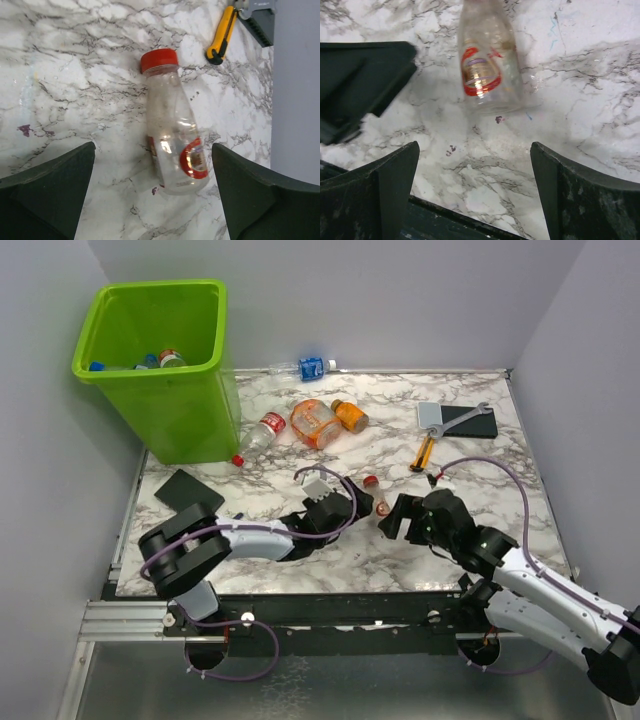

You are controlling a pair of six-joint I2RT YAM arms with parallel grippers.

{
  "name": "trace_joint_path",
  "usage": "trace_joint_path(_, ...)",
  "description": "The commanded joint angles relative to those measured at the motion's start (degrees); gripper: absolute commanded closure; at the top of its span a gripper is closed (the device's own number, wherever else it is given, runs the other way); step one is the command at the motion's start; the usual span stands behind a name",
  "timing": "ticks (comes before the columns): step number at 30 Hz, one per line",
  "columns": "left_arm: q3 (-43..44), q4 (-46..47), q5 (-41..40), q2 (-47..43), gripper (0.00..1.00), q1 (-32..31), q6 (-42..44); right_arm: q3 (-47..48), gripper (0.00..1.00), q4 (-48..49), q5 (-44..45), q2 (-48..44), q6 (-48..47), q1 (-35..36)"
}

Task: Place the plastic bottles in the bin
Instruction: Move the plastic bottle to the center of the board, then pick up the plastic bottle at the center of the board.

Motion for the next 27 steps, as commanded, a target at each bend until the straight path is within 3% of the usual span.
trace_joint_path(1, -2.74, -5.63, -5.46, -11.46, 0.01, -0.38, 9.14, 2.35, 0.03, 0.78, 4.15, 3.59, -4.16, -0.08)
trace_joint_path(5, -6.72, -11.29, -9.87, -23.81, 0.01, -0.28, 16.35, 7.71, 0.02, -1.00, 7.79, 11.98, -8.95, -0.10)
trace_joint_path(9, -11.07, -16.52, -12.58, -37.14, 0.01, -0.06, 21.84, 12.89, 0.02, -0.43, 3.56, 20.90, -14.04, -0.07)
trace_joint_path(17, -21.76, -25.70, -16.35, -60.36, 0.01, 0.17, 21.40, 19.13, 0.00, 2.38, -4.97, 32.49, -16.21, -0.04)
trace_joint_path(22, -24.84, -28.07, -17.94, -67.52, 0.01, 0.22, 20.36, 20.28, 0.00, 4.96, -8.26, 37.00, -12.03, -0.04)
trace_joint_path(27, -24.98, -28.37, -18.69, -67.93, 0.01, 0.22, 21.56, 21.65, 0.02, 3.46, -7.36, 43.65, -10.80, -0.04)
